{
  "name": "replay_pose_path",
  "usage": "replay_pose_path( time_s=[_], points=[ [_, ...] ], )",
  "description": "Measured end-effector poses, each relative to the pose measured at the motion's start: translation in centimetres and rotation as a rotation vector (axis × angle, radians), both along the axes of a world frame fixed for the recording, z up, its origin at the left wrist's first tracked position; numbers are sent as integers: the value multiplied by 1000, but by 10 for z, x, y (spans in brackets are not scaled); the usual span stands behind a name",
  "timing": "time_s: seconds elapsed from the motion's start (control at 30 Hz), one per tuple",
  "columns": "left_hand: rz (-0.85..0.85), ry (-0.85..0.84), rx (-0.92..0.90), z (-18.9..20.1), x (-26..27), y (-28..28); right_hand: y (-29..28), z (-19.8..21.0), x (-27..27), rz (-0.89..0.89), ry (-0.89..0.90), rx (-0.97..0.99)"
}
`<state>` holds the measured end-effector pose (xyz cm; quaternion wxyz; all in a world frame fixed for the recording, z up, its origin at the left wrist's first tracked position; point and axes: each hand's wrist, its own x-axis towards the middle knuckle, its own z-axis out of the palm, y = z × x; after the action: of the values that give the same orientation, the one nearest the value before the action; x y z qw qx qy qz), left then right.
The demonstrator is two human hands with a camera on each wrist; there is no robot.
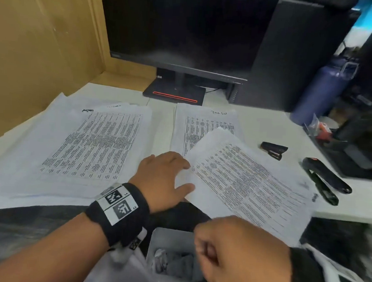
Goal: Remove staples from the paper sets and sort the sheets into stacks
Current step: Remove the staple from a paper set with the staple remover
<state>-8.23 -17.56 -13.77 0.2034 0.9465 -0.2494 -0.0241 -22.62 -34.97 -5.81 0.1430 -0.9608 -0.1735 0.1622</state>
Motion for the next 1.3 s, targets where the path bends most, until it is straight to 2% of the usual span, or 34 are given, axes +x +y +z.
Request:
replay_pose_path(
  time_s=[0.13, 0.23, 0.3, 0.4, 0.47, 0.53, 0.57, 0.67, 0.77, 1.0, 1.1, 1.17, 1.3],
  points=[
    [0, 21, 6, 3, 0, 0, -1, -57, 17, 24, 91, -106],
    [0, 15, 9, 4, -1, 0, 0, -67, 28, 29, 79, -92],
    [8, 15, 9, 4, -2, -1, 1, -56, 29, 29, 35, -46],
    [17, 7, 13, 4, -2, -1, -10, -17, 36, -120, 28, 198],
    [12, -1, 23, 2, -2, -1, -32, 8, 57, -213, -115, 288],
    [13, -2, 28, 1, -2, 0, -64, 20, 89, -280, -272, 213],
    [17, -2, 26, 1, -3, 0, -80, 21, 107, -317, -294, 108],
    [38, -2, 9, 1, -5, 1, -126, 7, 154, -448, -117, -191],
    [39, -1, 23, 0, -5, 1, -146, -5, 174, -479, 17, -199],
    [44, 4, 66, -1, -5, 1, -151, -7, 160, -380, 45, -307],
    [39, 27, 65, -1, -3, 1, -161, 14, 132, -280, 48, -280],
    [36, 35, 53, -2, -3, 1, -171, 47, 116, -252, 54, -281],
    [30, 20, 30, 0, -3, 2, -189, 107, 111, -335, 9, -223]
  ],
)
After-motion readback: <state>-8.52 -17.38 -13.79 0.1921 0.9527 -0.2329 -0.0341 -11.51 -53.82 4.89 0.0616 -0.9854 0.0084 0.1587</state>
